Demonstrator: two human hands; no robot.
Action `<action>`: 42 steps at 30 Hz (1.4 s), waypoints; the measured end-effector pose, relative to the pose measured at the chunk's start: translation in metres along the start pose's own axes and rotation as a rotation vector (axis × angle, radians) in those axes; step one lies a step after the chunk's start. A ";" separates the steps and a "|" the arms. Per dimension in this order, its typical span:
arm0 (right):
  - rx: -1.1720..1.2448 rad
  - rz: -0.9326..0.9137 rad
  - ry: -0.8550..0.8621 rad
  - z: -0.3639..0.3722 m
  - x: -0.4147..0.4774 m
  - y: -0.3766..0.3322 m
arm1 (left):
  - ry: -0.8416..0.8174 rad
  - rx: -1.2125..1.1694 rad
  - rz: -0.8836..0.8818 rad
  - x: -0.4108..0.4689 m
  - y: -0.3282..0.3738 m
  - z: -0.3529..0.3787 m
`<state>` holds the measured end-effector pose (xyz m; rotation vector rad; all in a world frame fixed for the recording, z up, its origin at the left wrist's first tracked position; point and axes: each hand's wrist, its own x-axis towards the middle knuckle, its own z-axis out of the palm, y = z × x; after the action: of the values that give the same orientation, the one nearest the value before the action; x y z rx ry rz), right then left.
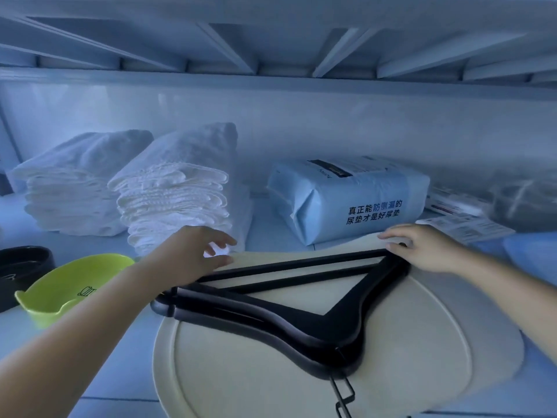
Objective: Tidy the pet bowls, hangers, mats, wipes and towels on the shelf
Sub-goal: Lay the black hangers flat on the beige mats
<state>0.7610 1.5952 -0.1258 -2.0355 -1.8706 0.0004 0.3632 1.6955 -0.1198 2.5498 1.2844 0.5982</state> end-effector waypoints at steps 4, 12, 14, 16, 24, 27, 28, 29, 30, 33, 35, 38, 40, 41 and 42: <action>0.054 -0.053 0.031 -0.002 -0.041 -0.026 | -0.031 -0.037 0.176 -0.007 0.025 0.006; 0.231 0.061 -0.019 -0.006 -0.140 -0.052 | -0.087 -0.060 0.385 -0.034 0.057 0.026; 0.280 0.061 -0.058 0.002 -0.159 -0.052 | -0.066 -0.066 0.404 -0.049 0.061 0.030; 0.342 0.034 -0.050 0.011 -0.176 -0.055 | -0.040 -0.064 0.388 -0.068 0.064 0.032; 0.520 0.034 0.084 0.032 -0.193 -0.056 | -0.018 -0.048 0.238 -0.146 0.098 0.055; 0.538 0.015 0.083 0.033 -0.194 -0.054 | 0.001 -0.028 0.174 -0.165 0.111 0.072; 0.544 0.007 0.074 0.034 -0.194 -0.051 | 0.004 -0.012 0.157 -0.170 0.116 0.076; 0.544 0.002 0.056 0.034 -0.194 -0.048 | 0.012 0.009 0.147 -0.175 0.120 0.079; 0.545 0.002 0.031 0.033 -0.195 -0.047 | 0.032 0.030 0.135 -0.179 0.124 0.083; 0.533 -0.016 -0.024 0.031 -0.196 -0.044 | 0.122 0.094 0.099 -0.184 0.132 0.091; 0.522 -0.027 -0.022 0.032 -0.196 -0.042 | 0.185 0.069 0.079 -0.185 0.132 0.095; 0.512 -0.035 -0.018 0.033 -0.196 -0.042 | 0.226 0.003 0.064 -0.186 0.132 0.100; 0.512 -0.031 -0.027 0.034 -0.196 -0.041 | 0.233 -0.013 0.059 -0.186 0.132 0.102; 0.516 -0.026 -0.034 0.033 -0.196 -0.041 | 0.237 -0.023 0.056 -0.186 0.132 0.102; 0.521 -0.021 -0.042 0.033 -0.196 -0.042 | 0.238 -0.031 0.053 -0.186 0.133 0.102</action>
<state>0.6899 1.4176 -0.1937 -1.6641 -1.6895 0.4763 0.4045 1.4652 -0.2087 2.5545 1.2696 0.9500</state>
